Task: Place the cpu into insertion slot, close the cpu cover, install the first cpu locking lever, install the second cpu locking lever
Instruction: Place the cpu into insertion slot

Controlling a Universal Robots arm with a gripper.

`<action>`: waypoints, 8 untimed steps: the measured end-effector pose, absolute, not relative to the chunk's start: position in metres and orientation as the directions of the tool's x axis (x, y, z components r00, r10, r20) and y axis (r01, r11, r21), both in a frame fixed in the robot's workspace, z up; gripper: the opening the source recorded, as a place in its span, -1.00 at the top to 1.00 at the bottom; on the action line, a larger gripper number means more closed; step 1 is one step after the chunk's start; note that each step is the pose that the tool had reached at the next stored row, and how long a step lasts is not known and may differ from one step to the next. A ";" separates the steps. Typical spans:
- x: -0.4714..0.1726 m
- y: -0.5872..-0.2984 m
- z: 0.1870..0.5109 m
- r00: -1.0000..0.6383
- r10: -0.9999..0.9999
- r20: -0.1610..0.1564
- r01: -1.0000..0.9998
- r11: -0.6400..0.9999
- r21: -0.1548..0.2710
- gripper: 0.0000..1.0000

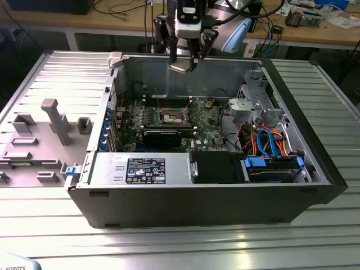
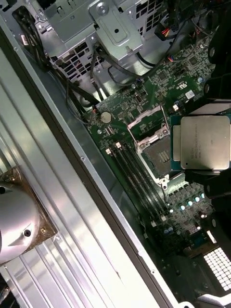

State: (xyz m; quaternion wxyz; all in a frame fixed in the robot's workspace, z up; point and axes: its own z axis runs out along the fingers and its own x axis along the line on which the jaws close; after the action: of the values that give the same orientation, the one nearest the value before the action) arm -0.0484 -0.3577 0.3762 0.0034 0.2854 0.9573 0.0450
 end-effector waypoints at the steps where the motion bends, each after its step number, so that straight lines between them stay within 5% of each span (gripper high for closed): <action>1: -0.048 -0.358 0.376 -0.828 0.560 0.019 0.560 0.824 0.088 -0.09; 8: -0.049 -0.358 0.375 -0.755 0.655 0.019 0.654 0.751 0.088 -0.09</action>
State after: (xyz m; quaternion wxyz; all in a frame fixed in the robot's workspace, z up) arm -0.0489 -0.3577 0.3750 0.0064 0.3497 0.9358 0.0446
